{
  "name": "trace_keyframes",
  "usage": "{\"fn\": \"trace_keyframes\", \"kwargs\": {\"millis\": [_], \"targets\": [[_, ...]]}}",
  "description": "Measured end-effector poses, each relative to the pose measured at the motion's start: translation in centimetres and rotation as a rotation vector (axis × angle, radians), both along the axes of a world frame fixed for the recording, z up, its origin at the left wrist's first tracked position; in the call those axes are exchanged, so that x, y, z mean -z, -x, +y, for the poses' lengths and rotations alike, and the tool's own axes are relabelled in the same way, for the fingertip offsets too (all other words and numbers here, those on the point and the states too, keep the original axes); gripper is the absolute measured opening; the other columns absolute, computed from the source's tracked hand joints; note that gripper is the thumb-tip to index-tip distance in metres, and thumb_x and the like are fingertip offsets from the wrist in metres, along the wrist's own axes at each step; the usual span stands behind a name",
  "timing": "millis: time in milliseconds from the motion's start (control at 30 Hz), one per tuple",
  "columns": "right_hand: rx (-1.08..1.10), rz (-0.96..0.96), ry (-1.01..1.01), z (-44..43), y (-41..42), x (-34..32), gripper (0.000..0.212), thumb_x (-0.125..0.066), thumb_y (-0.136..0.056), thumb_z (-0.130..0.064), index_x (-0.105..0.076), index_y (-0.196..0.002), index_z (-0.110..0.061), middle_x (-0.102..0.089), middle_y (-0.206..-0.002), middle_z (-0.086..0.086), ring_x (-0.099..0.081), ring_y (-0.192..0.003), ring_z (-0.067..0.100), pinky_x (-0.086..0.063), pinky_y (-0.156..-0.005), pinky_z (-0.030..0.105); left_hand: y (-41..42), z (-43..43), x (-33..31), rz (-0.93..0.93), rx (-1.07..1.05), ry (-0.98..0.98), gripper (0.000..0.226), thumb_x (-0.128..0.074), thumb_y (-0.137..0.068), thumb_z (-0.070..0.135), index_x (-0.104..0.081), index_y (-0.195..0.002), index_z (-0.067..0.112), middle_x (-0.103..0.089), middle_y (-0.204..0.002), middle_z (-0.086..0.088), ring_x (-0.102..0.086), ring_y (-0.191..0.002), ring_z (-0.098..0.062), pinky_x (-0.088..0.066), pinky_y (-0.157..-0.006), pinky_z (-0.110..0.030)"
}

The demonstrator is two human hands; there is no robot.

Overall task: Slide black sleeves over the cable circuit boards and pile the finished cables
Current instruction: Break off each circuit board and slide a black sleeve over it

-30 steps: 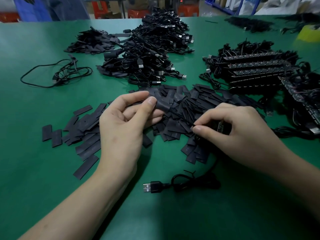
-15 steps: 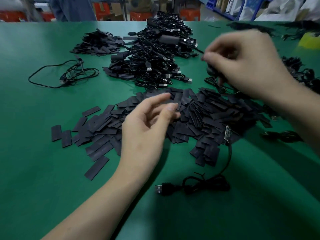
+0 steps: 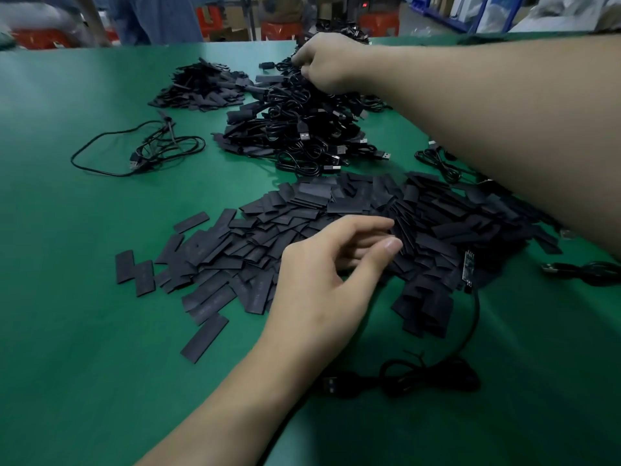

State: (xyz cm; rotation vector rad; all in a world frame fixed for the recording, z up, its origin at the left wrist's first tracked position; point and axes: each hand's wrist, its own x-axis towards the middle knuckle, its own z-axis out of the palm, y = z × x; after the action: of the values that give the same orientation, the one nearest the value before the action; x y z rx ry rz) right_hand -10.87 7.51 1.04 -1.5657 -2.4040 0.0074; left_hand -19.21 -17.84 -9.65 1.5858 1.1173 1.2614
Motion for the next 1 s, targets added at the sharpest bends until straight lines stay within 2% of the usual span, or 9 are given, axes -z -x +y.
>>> {"fn": "trace_keyframes", "kwargs": {"millis": [100,167,233,333,433,533,633,733,1000], "targets": [[-0.007,0.068,-0.048,-2.0,-1.2,-0.1,0.042,-0.039,-0.109,-0.012,-0.047,-0.151,-0.009,-0.044,-0.157,0.010,-0.038,-0.146,0.026,-0.029,-0.115,0.027,0.1,0.0,0.0,0.016,0.006,-0.002,0.017,-0.070,-0.094,0.018,-0.075,-0.110,0.019,-0.078,-0.097,0.009,-0.073,-0.093,-0.002,-0.057,-0.086,-0.020],[-0.003,0.135,-0.072,-4.4,-3.1,0.0,0.040,-0.044,-0.108,-0.017,-0.052,-0.147,-0.013,-0.050,-0.152,0.009,-0.045,-0.140,0.024,-0.032,-0.114,0.030,0.1,0.0,-0.1,0.032,0.006,-0.004,0.017,-0.070,-0.094,0.018,-0.075,-0.110,0.019,-0.078,-0.097,0.009,-0.073,-0.093,-0.002,-0.057,-0.087,-0.021],[-0.021,0.156,-0.092,-7.9,-5.5,0.4,0.032,-0.051,-0.106,-0.023,-0.062,-0.136,-0.018,-0.059,-0.134,0.007,-0.055,-0.121,0.020,-0.043,-0.102,0.026,-0.1,0.0,-0.2,0.056,0.003,-0.011,0.016,-0.071,-0.093,0.017,-0.076,-0.109,0.018,-0.078,-0.096,0.009,-0.073,-0.092,-0.002,-0.057,-0.088,-0.023],[-0.002,0.101,-0.044,-14.2,-9.8,1.6,0.019,-0.060,-0.100,-0.030,-0.073,-0.110,-0.020,-0.065,-0.104,-0.003,-0.058,-0.091,0.011,-0.038,-0.072,0.012,-0.2,-0.1,-0.3,0.101,-0.008,-0.038,0.015,-0.073,-0.092,0.015,-0.077,-0.106,0.017,-0.078,-0.093,0.009,-0.072,-0.089,-0.001,-0.056,-0.086,-0.020],[0.109,0.020,0.043,-19.9,-13.5,2.4,0.020,-0.063,-0.093,-0.044,-0.073,-0.085,-0.028,-0.068,-0.080,-0.013,-0.060,-0.073,0.003,-0.040,-0.063,0.021,-0.2,-0.2,-0.4,0.218,-0.043,-0.114,0.014,-0.075,-0.090,0.016,-0.078,-0.103,0.021,-0.076,-0.090,0.013,-0.070,-0.086,0.000,-0.053,-0.080,-0.014],[0.254,-0.087,0.089,-23.4,-15.3,3.1,0.035,-0.059,-0.084,-0.061,-0.064,-0.067,-0.030,-0.061,-0.062,-0.017,-0.057,-0.061,0.003,-0.039,-0.054,0.025,-0.1,-0.1,-0.4,0.382,-0.119,-0.232,0.015,-0.077,-0.089,0.015,-0.078,-0.100,0.024,-0.072,-0.091,0.016,-0.065,-0.086,-0.001,-0.047,-0.077,-0.009],[0.316,-0.195,0.192,-24.9,-15.3,4.5,0.046,-0.058,-0.083,-0.072,-0.064,-0.068,-0.028,-0.064,-0.065,-0.012,-0.062,-0.065,0.012,-0.046,-0.055,0.029,0.0,0.2,0.0,0.577,-0.154,-0.287,0.018,-0.076,-0.089,0.021,-0.077,-0.104,0.029,-0.066,-0.096,0.017,-0.058,-0.092,-0.006,-0.049,-0.085,-0.025],[0.346,-0.141,0.229,-25.5,-14.9,5.4,0.044,-0.061,-0.083,-0.073,-0.064,-0.072,-0.030,-0.066,-0.074,-0.013,-0.064,-0.074,0.014,-0.050,-0.062,0.031,-0.2,0.2,0.2,0.729,-0.143,-0.339,0.023,-0.075,-0.088,0.030,-0.077,-0.111,0.030,-0.064,-0.099,0.017,-0.054,-0.095,-0.012,-0.049,-0.085,-0.034],[0.355,0.190,0.291,-25.5,-14.7,6.9,0.014,-0.077,-0.083,-0.041,-0.068,-0.078,-0.031,-0.066,-0.065,-0.014,-0.062,-0.070,0.003,-0.055,-0.075,0.037,0.4,0.5,-0.4,0.936,-0.132,-0.391,0.021,-0.074,-0.088,0.038,-0.079,-0.107,0.030,-0.069,-0.100,0.014,-0.059,-0.096,-0.018,-0.048,-0.077,-0.039]]}}
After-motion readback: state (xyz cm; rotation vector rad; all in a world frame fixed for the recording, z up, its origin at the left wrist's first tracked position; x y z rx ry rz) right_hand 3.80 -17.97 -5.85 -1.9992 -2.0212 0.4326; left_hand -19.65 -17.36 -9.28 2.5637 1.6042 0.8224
